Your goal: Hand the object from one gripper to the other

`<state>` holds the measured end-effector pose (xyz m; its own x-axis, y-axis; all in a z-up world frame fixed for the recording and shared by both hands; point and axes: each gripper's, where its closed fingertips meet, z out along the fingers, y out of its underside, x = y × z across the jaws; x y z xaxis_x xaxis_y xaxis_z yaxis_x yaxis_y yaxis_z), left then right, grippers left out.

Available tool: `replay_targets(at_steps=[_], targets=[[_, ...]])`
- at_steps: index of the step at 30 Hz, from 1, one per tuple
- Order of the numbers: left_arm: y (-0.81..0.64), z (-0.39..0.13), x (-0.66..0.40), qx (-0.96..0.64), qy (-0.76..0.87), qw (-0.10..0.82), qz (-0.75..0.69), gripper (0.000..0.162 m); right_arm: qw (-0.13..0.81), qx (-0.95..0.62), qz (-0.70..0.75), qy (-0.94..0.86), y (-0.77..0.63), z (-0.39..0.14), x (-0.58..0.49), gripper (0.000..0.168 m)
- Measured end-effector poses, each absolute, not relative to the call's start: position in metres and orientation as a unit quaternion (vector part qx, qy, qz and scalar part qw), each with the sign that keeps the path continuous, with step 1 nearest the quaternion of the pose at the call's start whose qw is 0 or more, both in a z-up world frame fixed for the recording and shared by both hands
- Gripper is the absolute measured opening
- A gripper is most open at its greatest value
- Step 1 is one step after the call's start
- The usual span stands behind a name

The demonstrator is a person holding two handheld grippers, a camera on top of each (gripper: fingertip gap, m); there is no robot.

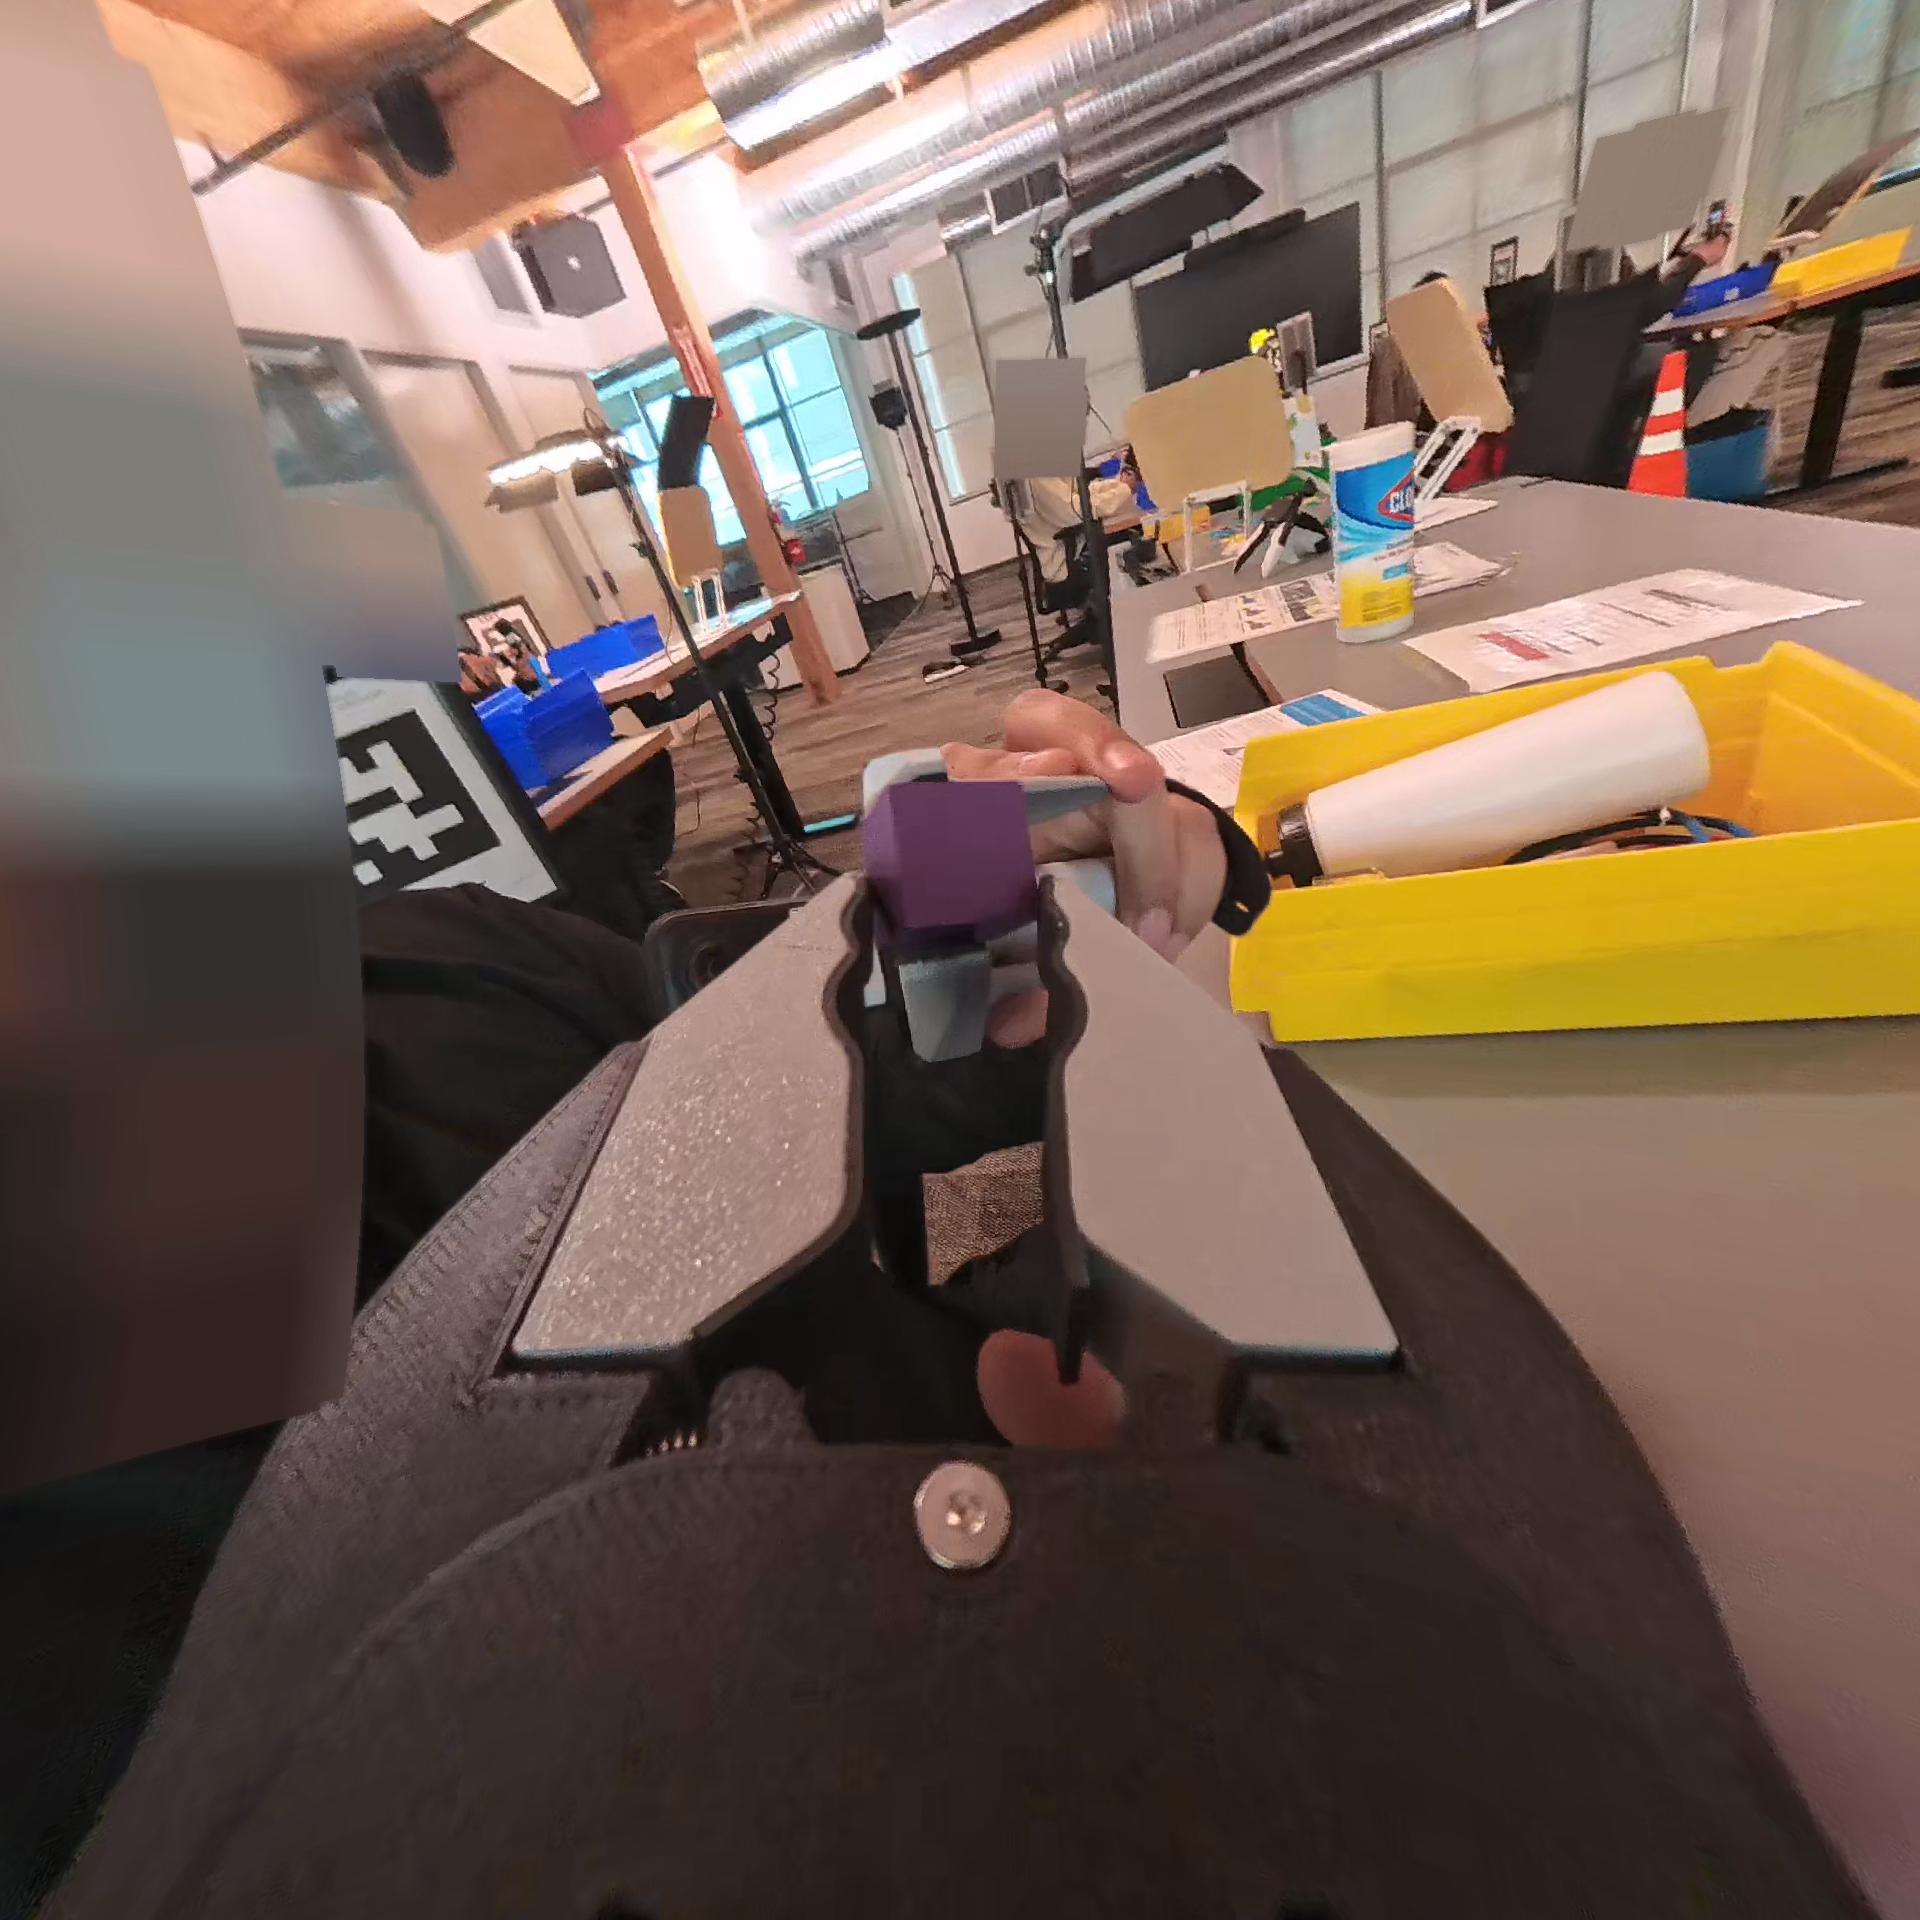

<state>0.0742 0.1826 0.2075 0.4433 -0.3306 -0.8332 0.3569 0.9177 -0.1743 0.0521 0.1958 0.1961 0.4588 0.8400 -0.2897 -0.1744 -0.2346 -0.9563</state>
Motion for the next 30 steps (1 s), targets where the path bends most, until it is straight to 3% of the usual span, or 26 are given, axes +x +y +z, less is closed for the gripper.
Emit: replay_targets(at_steps=[8, 14, 17, 19, 21, 25, 30], targets=[[0.192, 0.211, 0.084, -0.066, 0.507, 0.825, -0.241, 0.027, 0.585, -0.635, 0.434, -0.257, 0.203, 0.2, 0.057, 0.027], [0.199, 0.21, 0.089, -0.136, 0.541, 0.781, -0.282, 0.025, 0.646, -0.645, 0.329, -0.242, 0.21, 0.209, 0.08, 0.027], [0.22, 0.206, 0.094, -0.255, 0.57, 0.693, -0.36, 0.032, 0.696, -0.642, 0.217, -0.239, 0.209, 0.219, 0.104, 0.027], [0.23, 0.196, 0.096, -0.341, 0.581, 0.593, -0.441, 0.049, 0.719, -0.64, 0.107, -0.25, 0.208, 0.222, 0.12, 0.027], [0.229, 0.194, 0.093, -0.385, 0.563, 0.49, -0.544, 0.052, 0.724, -0.632, -0.02, -0.277, 0.207, 0.221, 0.131, 0.027], [0.226, 0.191, 0.096, -0.409, 0.535, 0.359, -0.646, 0.051, 0.658, -0.614, -0.253, -0.354, 0.209, 0.202, 0.137, 0.027], [0.211, 0.176, 0.105, -0.41, 0.547, 0.289, -0.67, 0.052, 0.584, -0.568, -0.386, -0.433, 0.22, 0.179, 0.117, 0.027]])
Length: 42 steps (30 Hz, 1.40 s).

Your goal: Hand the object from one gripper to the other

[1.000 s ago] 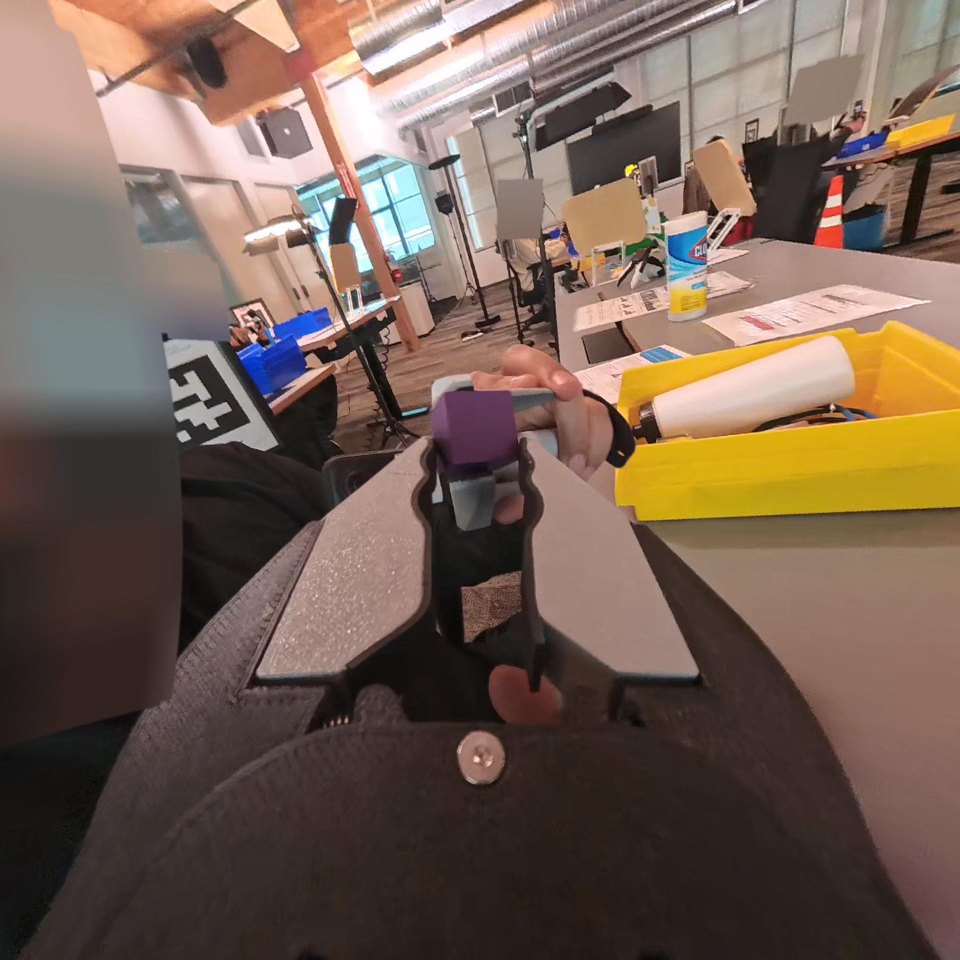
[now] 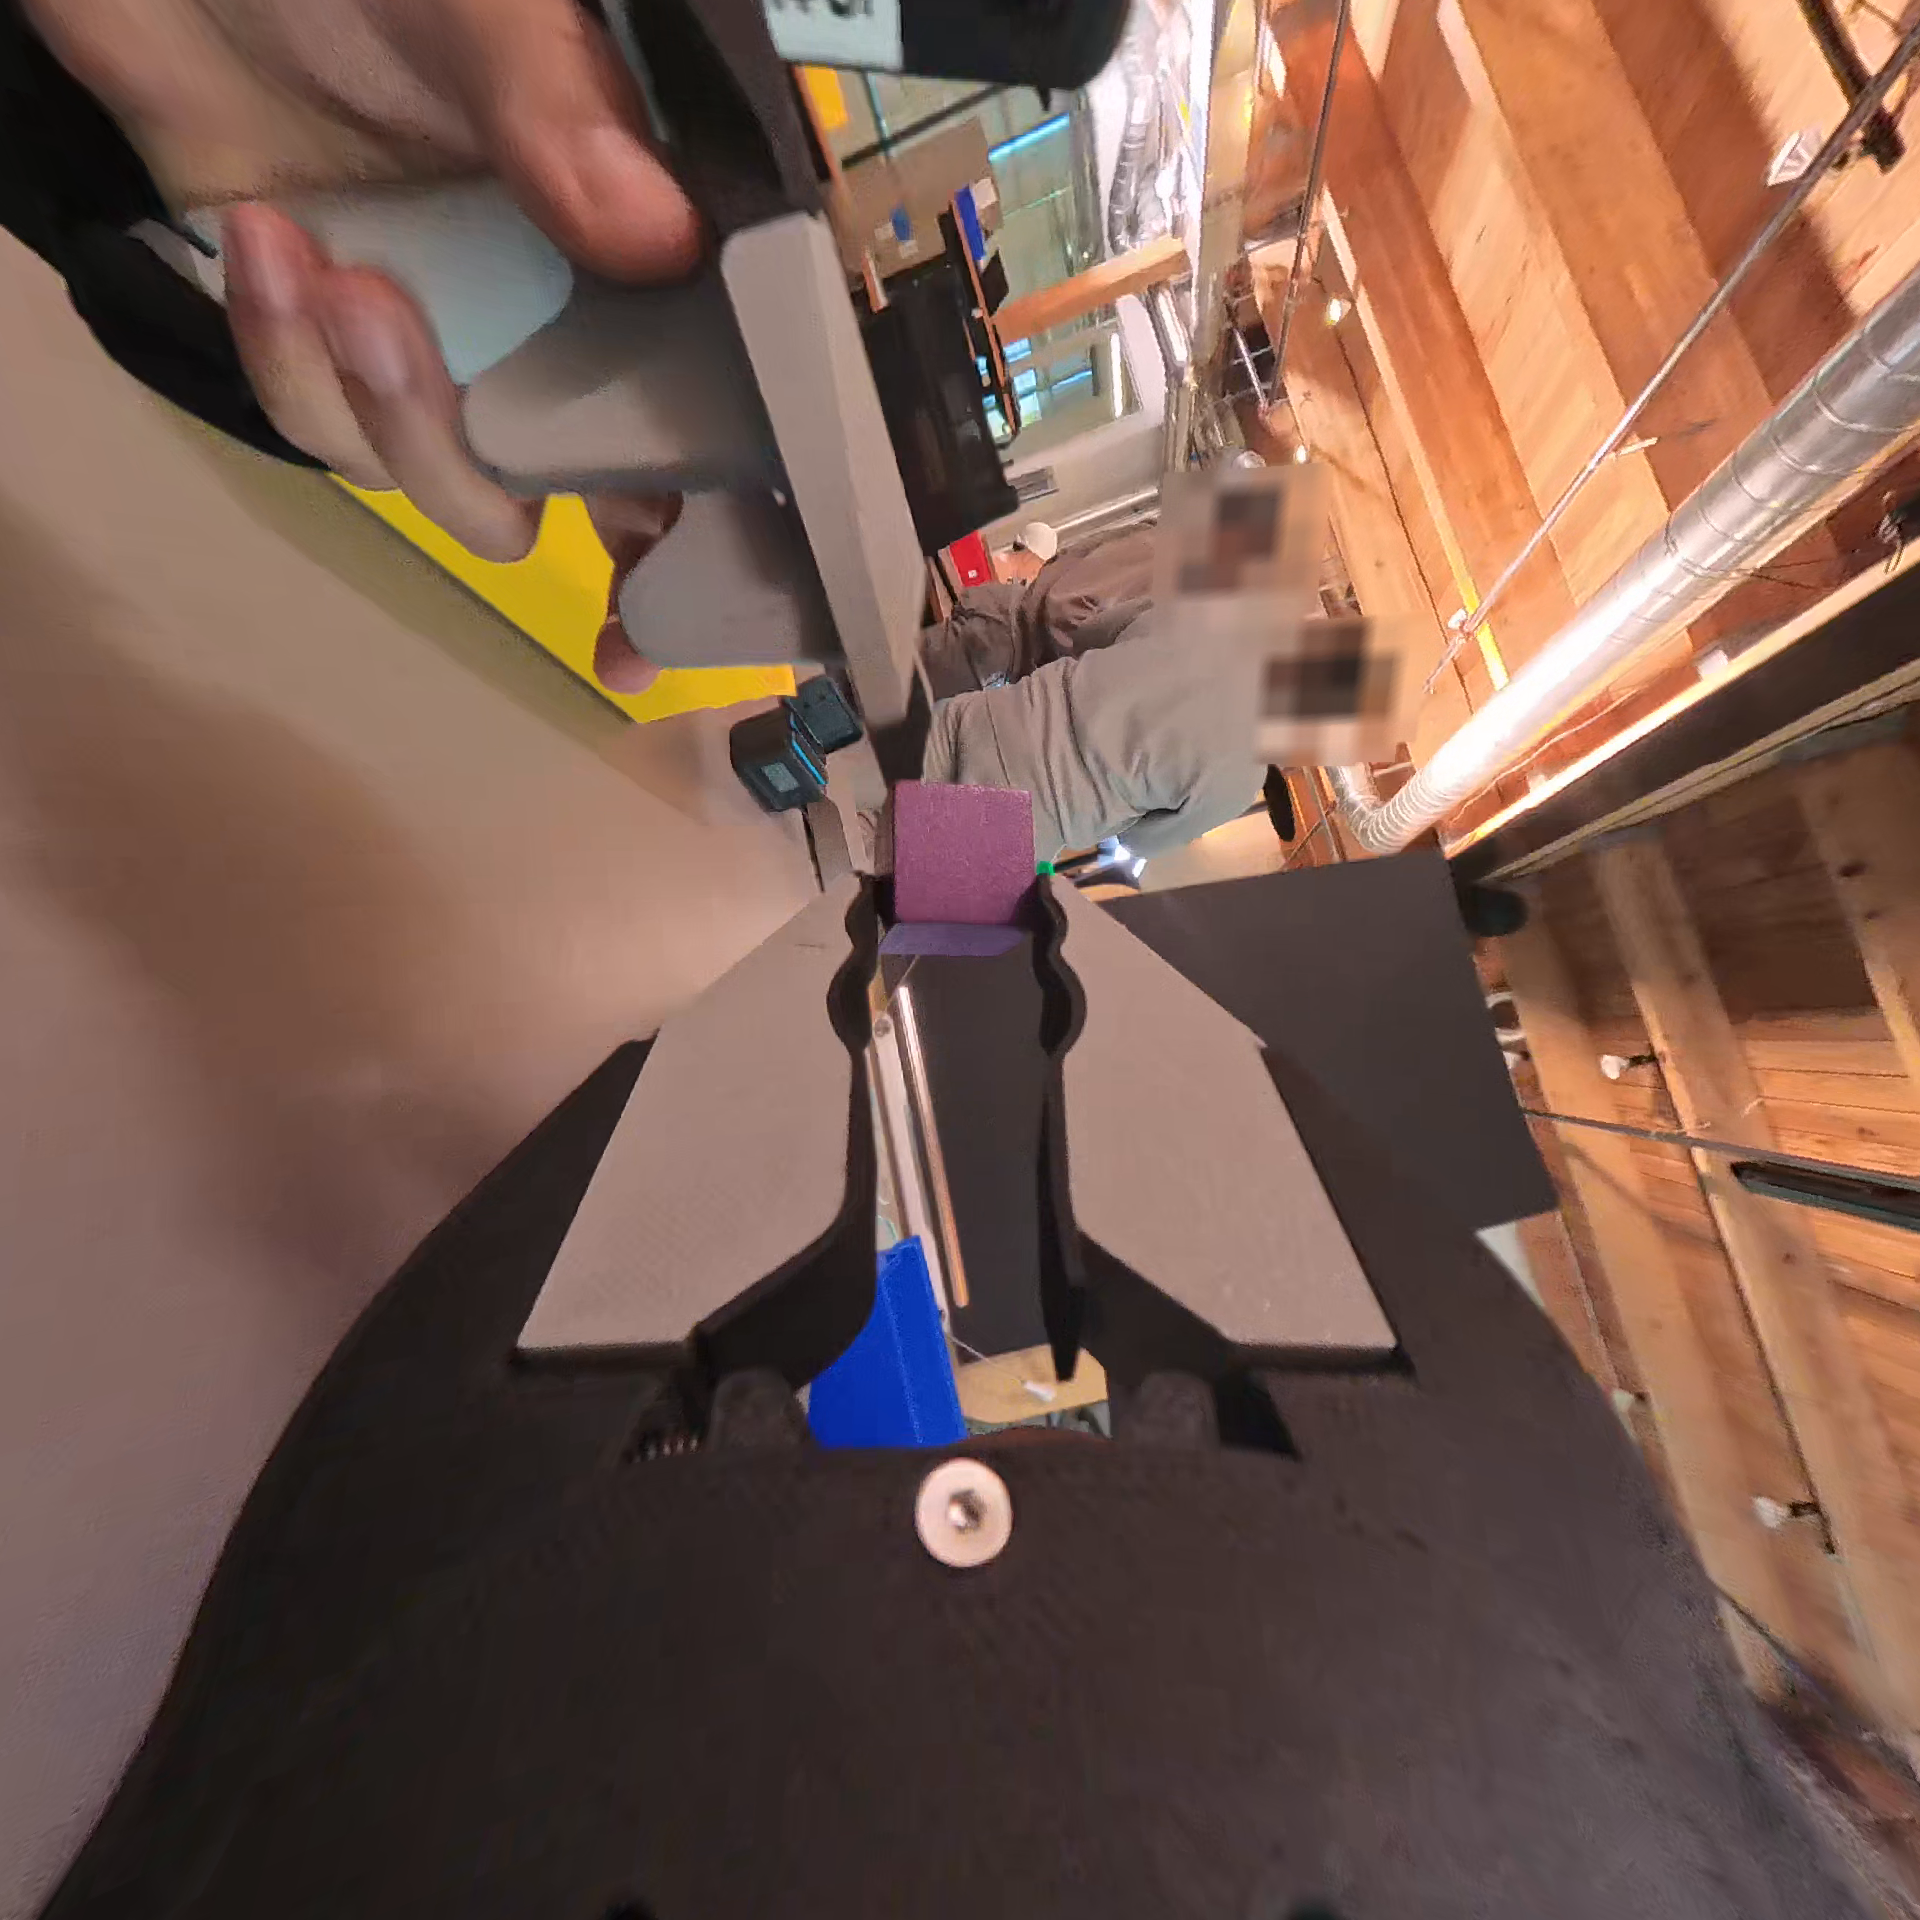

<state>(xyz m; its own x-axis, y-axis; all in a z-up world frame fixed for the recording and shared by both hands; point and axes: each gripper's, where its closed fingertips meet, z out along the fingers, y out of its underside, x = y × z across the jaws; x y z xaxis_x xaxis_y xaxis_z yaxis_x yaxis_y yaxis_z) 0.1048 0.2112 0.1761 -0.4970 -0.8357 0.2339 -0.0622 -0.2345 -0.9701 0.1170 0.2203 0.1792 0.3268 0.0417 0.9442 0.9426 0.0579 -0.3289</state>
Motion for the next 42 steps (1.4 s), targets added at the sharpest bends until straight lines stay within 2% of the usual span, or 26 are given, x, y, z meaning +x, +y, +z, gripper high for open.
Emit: replay_targets(at_steps=[3, 7, 11, 14, 16, 19, 22, 24, 26, 27, 28, 30, 33, 37, 40, 41, 42], targets=[[0.207, 0.17, 0.108, -0.41, 0.557, 0.284, -0.664, 0.055, 0.569, -0.555, -0.396, -0.461, 0.224, 0.17, 0.104, 0.027], [0.206, 0.17, 0.11, -0.404, 0.553, 0.283, -0.671, 0.03, 0.559, -0.548, -0.402, -0.475, 0.227, 0.162, 0.094, 0.027], [0.2, 0.173, 0.099, -0.377, 0.574, 0.246, -0.684, 0.026, 0.58, -0.555, -0.361, -0.474, 0.221, 0.164, 0.085, 0.024], [0.198, 0.181, 0.095, -0.364, 0.572, 0.258, -0.688, 0.026, 0.598, -0.556, -0.337, -0.468, 0.216, 0.17, 0.083, 0.023], [0.203, 0.19, 0.093, -0.351, 0.568, 0.297, -0.683, 0.026, 0.611, -0.552, -0.333, -0.46, 0.213, 0.175, 0.085, 0.024], [0.228, 0.203, 0.091, -0.353, 0.551, 0.415, -0.631, 0.026, 0.615, -0.581, -0.272, -0.459, 0.209, 0.171, 0.088, 0.023], [0.251, 0.199, 0.089, -0.349, 0.586, 0.552, -0.481, 0.027, 0.641, -0.644, -0.173, -0.379, 0.214, 0.183, 0.105, 0.014], [0.252, 0.18, 0.087, -0.337, 0.652, 0.574, -0.364, 0.026, 0.661, -0.69, -0.082, -0.284, 0.221, 0.193, 0.121, 0.016], [0.258, 0.171, 0.086, -0.321, 0.674, 0.61, -0.267, 0.027, 0.67, -0.703, 0.051, -0.234, 0.223, 0.196, 0.12, 0.03], [0.26, 0.171, 0.087, -0.311, 0.675, 0.627, -0.234, 0.027, 0.667, -0.702, 0.115, -0.223, 0.222, 0.196, 0.117, 0.031], [0.261, 0.172, 0.088, -0.302, 0.673, 0.641, -0.211, 0.027, 0.661, -0.701, 0.167, -0.211, 0.222, 0.196, 0.114, 0.032], [0.263, 0.176, 0.09, -0.288, 0.66, 0.67, -0.179, 0.026, 0.64, -0.704, 0.241, -0.191, 0.223, 0.192, 0.111, 0.046], [0.262, 0.177, 0.095, -0.241, 0.655, 0.708, -0.11, 0.026, 0.611, -0.707, 0.306, -0.181, 0.225, 0.185, 0.102, 0.058], [0.253, 0.176, 0.102, -0.167, 0.641, 0.749, -0.013, 0.026, 0.591, -0.722, 0.307, -0.187, 0.233, 0.171, 0.091, 0.064], [0.234, 0.168, 0.107, -0.125, 0.651, 0.749, -0.013, 0.026, 0.586, -0.733, 0.279, -0.202, 0.239, 0.162, 0.085, 0.058], [0.228, 0.165, 0.109, -0.116, 0.656, 0.746, -0.014, 0.026, 0.588, -0.734, 0.271, -0.205, 0.24, 0.161, 0.084, 0.052], [0.225, 0.162, 0.11, -0.11, 0.661, 0.742, -0.01, 0.026, 0.587, -0.736, 0.263, -0.211, 0.24, 0.16, 0.084, 0.035]])
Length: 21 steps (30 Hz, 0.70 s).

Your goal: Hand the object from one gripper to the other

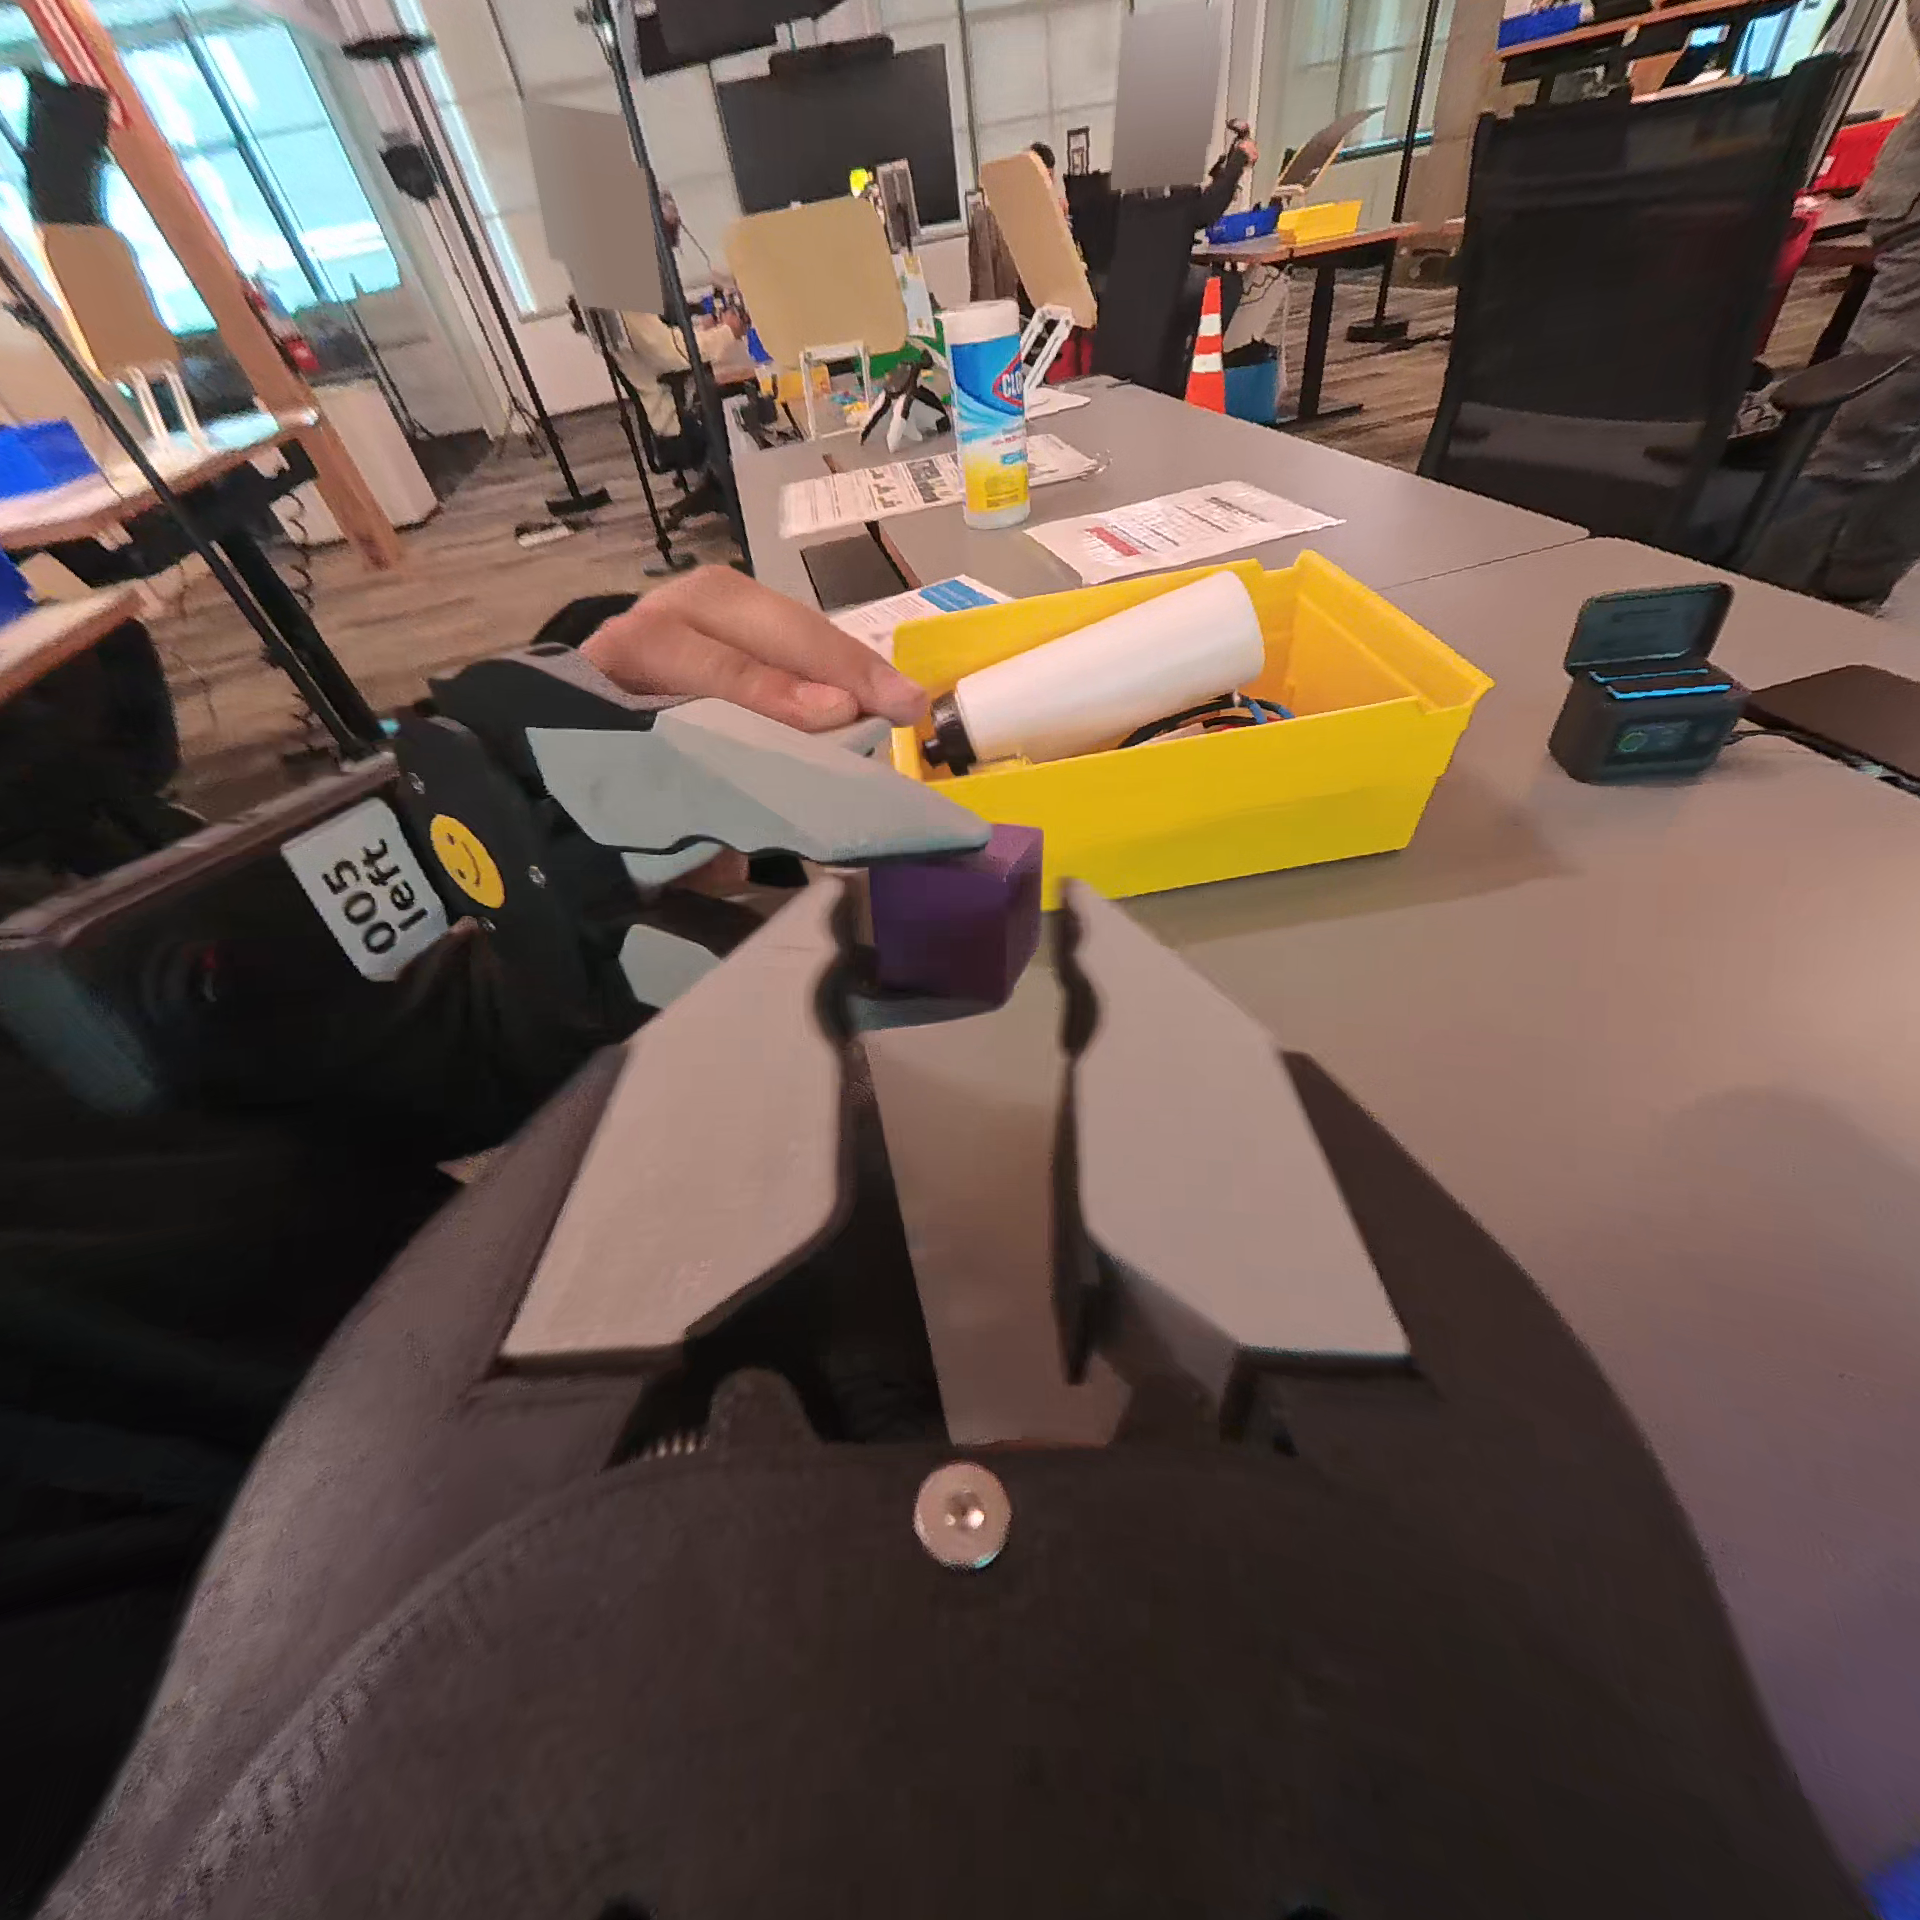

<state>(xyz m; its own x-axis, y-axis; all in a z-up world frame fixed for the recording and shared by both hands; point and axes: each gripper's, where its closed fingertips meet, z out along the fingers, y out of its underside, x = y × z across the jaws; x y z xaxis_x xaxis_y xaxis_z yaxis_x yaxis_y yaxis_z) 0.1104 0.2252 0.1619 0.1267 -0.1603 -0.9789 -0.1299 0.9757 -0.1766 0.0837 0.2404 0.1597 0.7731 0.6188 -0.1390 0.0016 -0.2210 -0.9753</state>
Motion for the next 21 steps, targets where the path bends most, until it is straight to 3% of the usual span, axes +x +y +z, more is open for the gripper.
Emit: replay_targets(at_steps=[1, 8, 15, 21], targets=[[0.225, 0.16, 0.111, -0.109, 0.663, 0.741, -0.002, 0.026, 0.587, -0.738, 0.251, -0.218, 0.24, 0.158, 0.084, 0.028], [0.22, 0.162, 0.11, -0.108, 0.654, 0.748, -0.035, 0.026, 0.594, -0.739, 0.195, -0.25, 0.237, 0.158, 0.084, 0.026], [0.194, 0.181, 0.093, -0.08, 0.639, 0.751, -0.146, 0.026, 0.594, -0.69, 0.317, -0.267, 0.218, 0.177, 0.064, 0.026], [0.201, 0.174, 0.098, -0.082, 0.646, 0.751, -0.111, 0.026, 0.6, -0.699, 0.286, -0.264, 0.224, 0.173, 0.067, 0.026]])
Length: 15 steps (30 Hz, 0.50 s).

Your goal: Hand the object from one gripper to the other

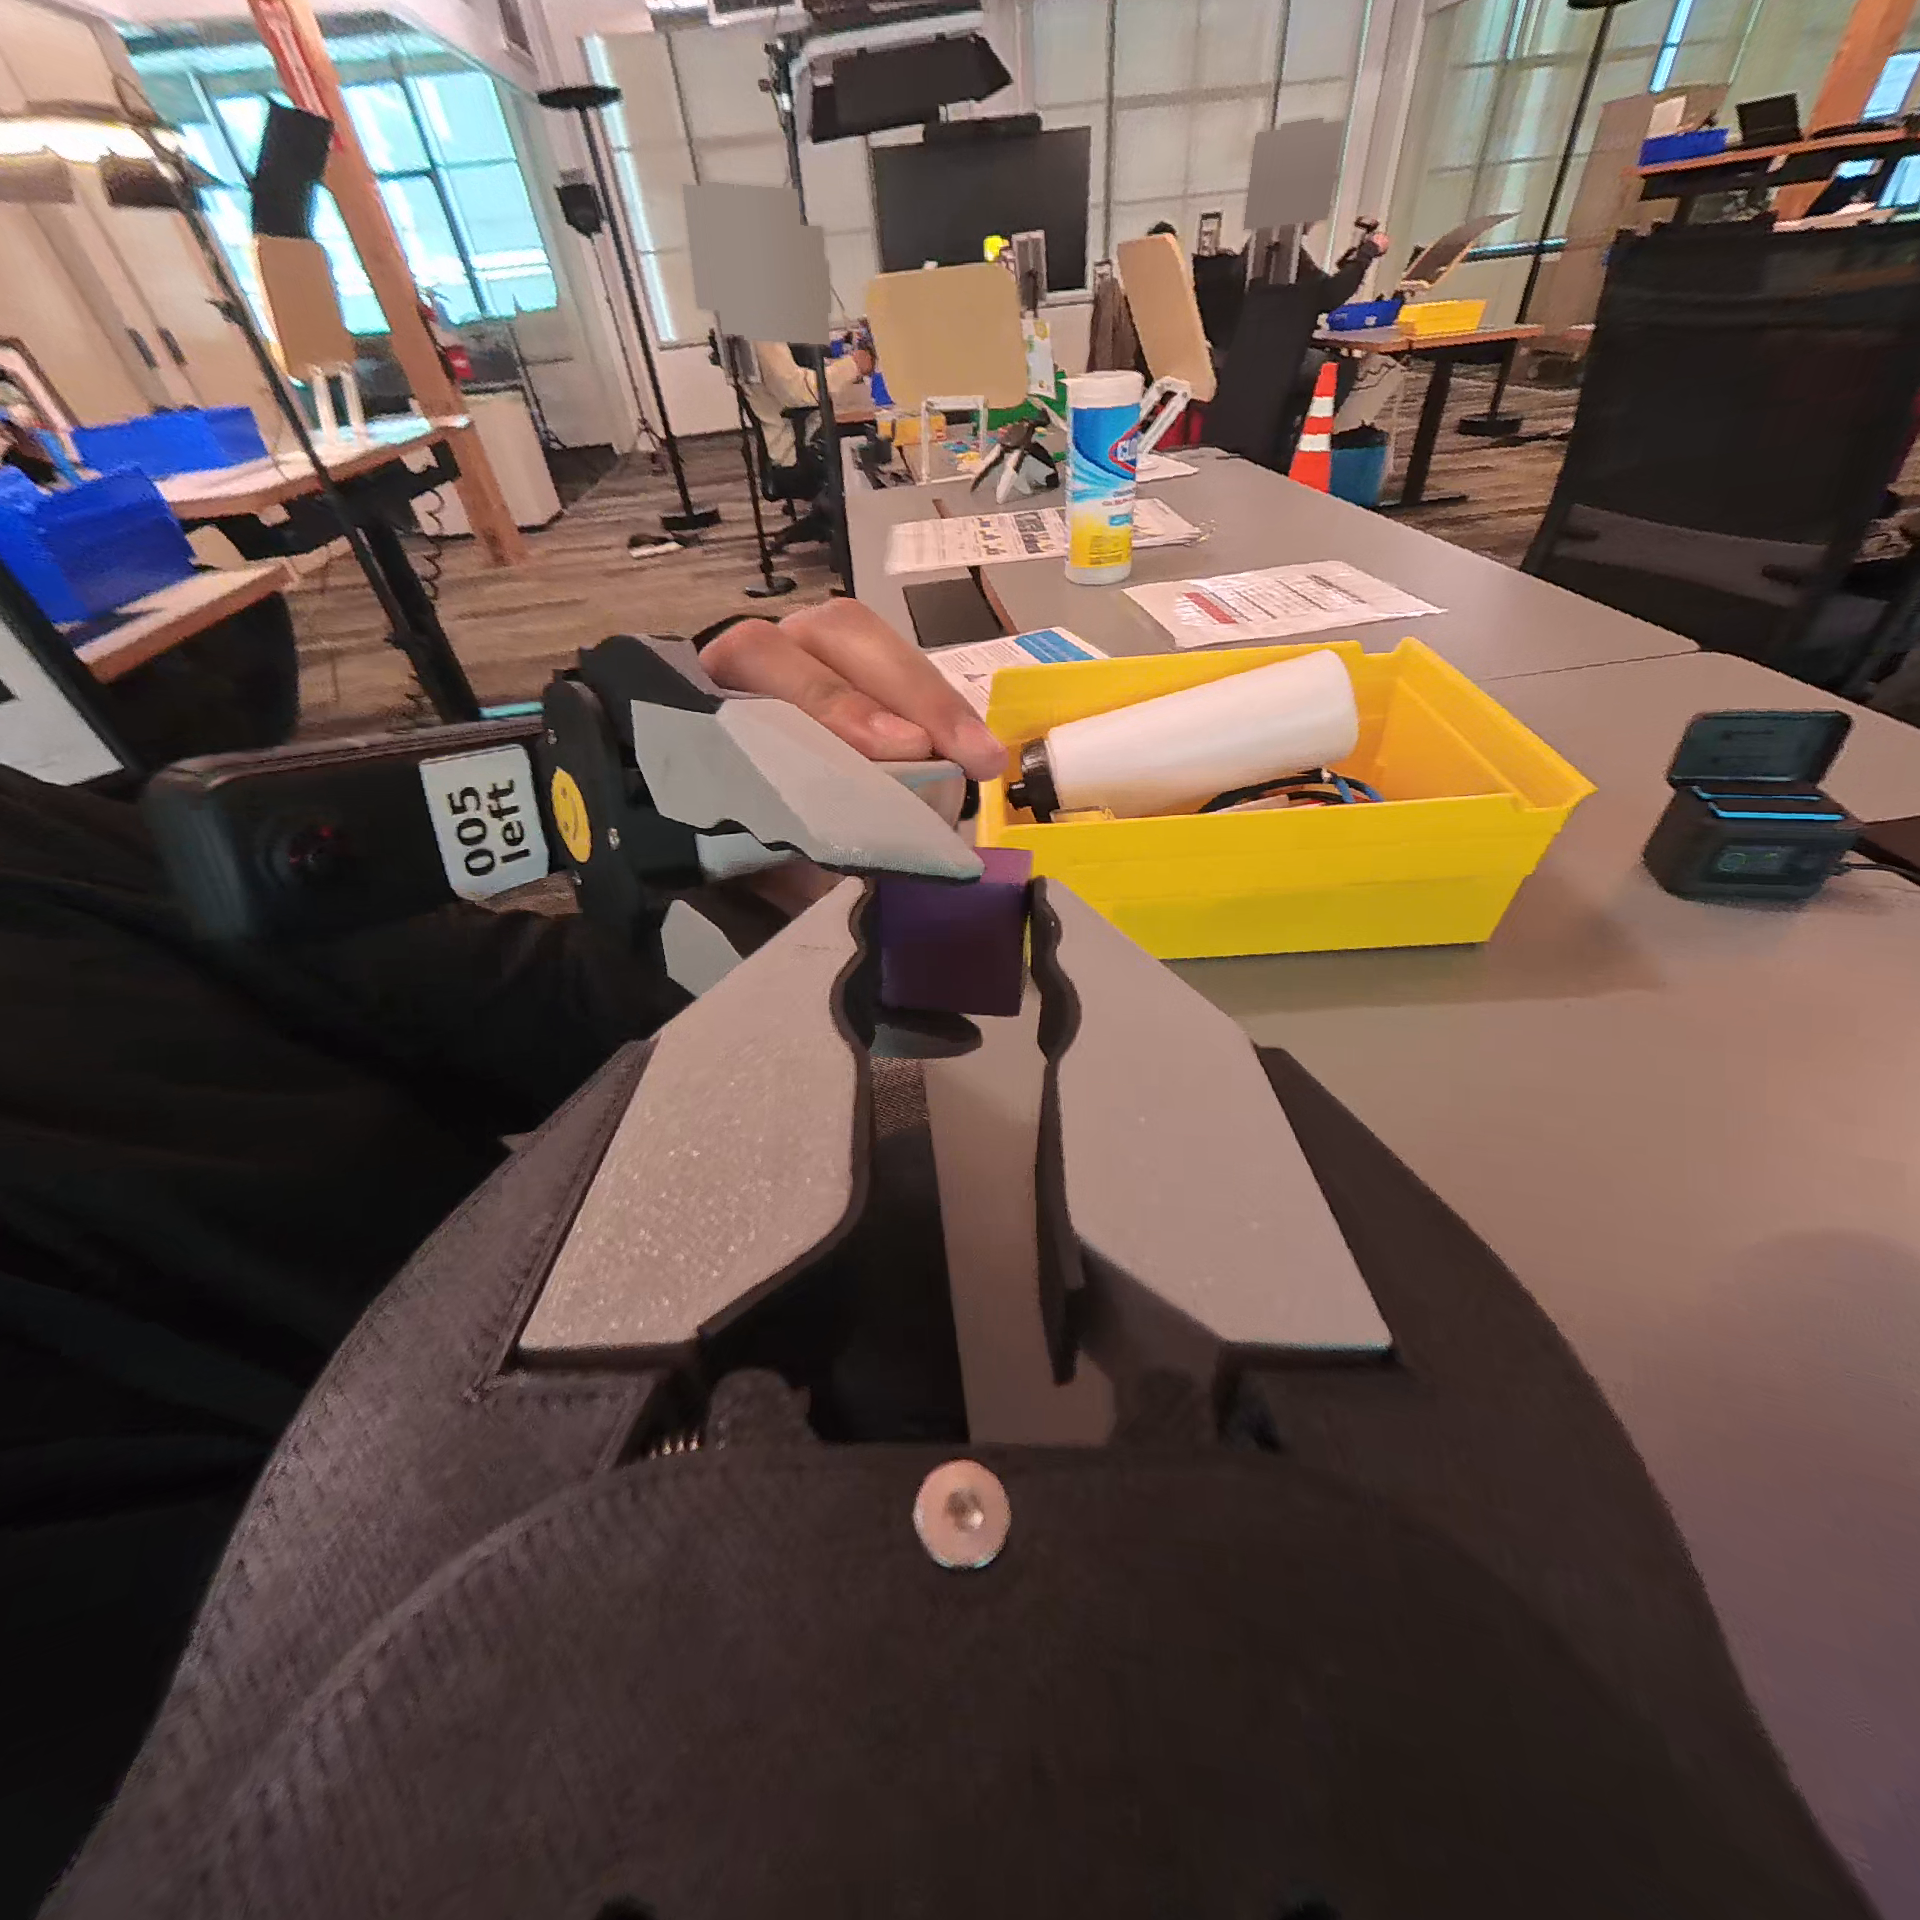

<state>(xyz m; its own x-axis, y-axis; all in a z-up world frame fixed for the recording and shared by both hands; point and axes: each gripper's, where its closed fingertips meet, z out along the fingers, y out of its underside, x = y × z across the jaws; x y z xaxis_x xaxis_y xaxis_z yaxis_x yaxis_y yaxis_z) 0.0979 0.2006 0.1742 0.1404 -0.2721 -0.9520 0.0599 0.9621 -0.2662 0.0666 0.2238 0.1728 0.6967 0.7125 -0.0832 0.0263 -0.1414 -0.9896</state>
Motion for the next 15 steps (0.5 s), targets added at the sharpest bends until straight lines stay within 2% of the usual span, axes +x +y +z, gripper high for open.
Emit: replay_targets(at_steps=[15], targets=[[0.208, 0.173, 0.102, -0.144, 0.647, 0.727, -0.18, 0.026, 0.63, -0.718, 0.153, -0.253, 0.236, 0.173, 0.089, 0.025]])
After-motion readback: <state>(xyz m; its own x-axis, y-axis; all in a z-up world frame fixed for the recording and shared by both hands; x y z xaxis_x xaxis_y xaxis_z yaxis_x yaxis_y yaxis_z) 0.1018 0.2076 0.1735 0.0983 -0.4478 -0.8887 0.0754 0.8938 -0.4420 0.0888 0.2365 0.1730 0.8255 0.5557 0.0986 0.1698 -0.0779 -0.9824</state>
